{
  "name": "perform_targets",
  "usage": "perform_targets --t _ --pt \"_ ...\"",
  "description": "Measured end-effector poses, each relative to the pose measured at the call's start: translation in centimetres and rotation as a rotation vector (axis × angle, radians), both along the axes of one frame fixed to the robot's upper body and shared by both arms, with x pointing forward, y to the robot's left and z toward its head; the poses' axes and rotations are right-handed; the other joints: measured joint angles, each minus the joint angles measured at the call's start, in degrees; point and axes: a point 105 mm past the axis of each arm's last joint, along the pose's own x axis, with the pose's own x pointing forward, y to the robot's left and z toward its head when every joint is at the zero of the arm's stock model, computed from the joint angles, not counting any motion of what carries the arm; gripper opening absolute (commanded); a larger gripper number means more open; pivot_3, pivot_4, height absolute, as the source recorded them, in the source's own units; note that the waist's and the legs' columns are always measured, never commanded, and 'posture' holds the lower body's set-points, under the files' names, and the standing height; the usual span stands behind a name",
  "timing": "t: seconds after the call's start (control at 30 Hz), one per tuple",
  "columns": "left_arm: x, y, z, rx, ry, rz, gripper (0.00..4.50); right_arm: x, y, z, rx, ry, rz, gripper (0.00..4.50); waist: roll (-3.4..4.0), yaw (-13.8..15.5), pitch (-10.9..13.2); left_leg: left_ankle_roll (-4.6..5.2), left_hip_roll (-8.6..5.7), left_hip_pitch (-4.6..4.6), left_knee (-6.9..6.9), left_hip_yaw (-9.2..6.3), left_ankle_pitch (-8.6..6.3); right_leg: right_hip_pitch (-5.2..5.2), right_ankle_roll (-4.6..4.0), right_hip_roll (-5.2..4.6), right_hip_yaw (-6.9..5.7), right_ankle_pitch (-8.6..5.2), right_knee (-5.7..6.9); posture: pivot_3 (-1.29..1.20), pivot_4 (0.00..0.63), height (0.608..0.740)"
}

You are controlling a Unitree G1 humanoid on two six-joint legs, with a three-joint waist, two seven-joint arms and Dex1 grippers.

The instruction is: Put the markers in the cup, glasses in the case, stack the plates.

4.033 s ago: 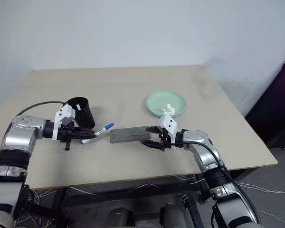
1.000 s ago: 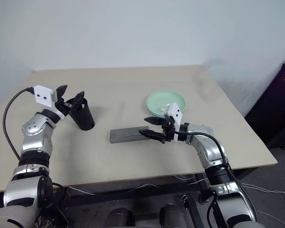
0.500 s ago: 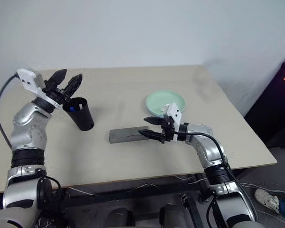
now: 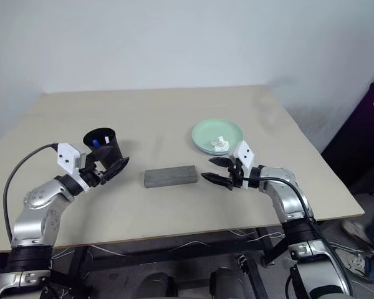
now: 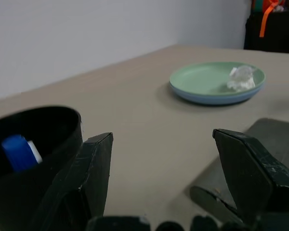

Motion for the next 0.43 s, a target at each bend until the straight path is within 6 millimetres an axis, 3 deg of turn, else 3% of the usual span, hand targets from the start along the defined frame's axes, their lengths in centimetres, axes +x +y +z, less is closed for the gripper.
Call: perform_targets --t 0.13,0.23,0.43 --pt "0.0 0.4 -1.7 0.011 0.015 0.042 3.50 -0.1 -1.8 -0.3 -0.039 -0.013 -0.025 3.06 -0.01 -0.02 -0.01 0.07 0.04 0.02 -0.01 0.01 0.04 0.01 0.00 0.05 -0.01 0.00 0.01 0.00 0.000 0.740" --pt "-0.5 0.7 -3.7 0.047 0.050 0.068 3.50 -0.5 -3.0 -1.7 -0.068 0.020 -0.053 3.06 0.00 0.00 0.00 0.07 0.03 0.00 -0.02 0.00 0.04 -0.01 0.00 0.02 0.00 0.00 0.00 0.00 0.000 0.740" --pt "-1.1 0.6 -5.1 0.041 0.069 0.100 3.50 -0.9 -3.2 -2.2 -0.068 0.035 -0.059 3.06 0.00 0.00 0.00 0.02 0.03 0.02 0.01 -0.17 0.01 0.00 -0.01 0.00 0.03 0.00 0.01 0.00 0.000 0.740"
